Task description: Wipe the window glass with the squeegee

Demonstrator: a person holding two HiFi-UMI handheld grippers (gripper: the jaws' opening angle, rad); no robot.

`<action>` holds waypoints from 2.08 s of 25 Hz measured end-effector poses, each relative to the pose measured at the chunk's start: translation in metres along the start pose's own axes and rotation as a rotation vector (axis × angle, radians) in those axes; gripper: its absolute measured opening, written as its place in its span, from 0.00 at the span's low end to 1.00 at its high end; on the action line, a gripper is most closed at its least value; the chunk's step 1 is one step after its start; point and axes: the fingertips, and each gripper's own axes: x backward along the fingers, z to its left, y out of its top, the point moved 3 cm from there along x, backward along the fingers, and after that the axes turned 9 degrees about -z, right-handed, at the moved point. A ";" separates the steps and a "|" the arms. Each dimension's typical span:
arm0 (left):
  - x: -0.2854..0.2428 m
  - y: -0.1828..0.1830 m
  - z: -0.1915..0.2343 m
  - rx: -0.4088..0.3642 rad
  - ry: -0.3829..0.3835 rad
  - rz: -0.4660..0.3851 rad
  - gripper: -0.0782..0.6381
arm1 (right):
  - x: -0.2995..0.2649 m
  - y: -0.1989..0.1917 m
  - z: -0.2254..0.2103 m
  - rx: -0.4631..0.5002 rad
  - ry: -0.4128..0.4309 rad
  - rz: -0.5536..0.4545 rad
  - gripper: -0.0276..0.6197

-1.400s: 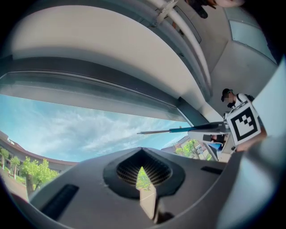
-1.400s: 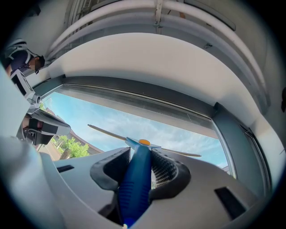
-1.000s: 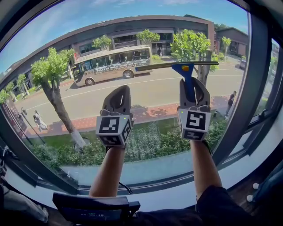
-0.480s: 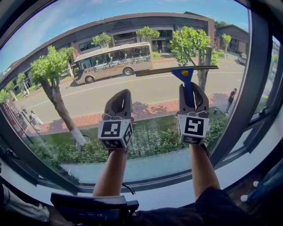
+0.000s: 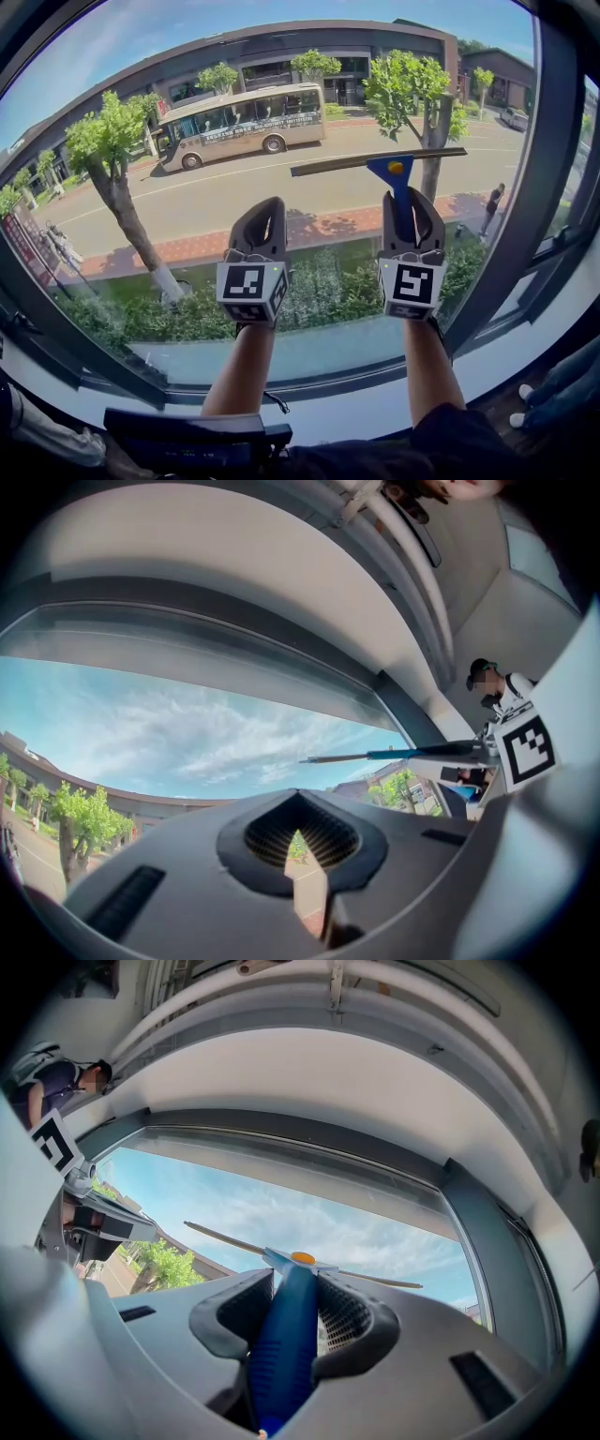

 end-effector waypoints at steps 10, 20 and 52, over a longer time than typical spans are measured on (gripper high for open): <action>0.016 -0.029 -0.006 0.065 -0.007 0.040 0.11 | 0.020 -0.020 0.012 -0.006 -0.006 0.026 0.26; 0.025 -0.044 -0.008 0.091 0.000 0.057 0.11 | 0.037 -0.037 0.020 -0.011 -0.009 0.039 0.26; 0.061 -0.095 -0.021 0.131 0.025 0.159 0.11 | 0.088 -0.081 0.048 -0.007 0.020 0.157 0.26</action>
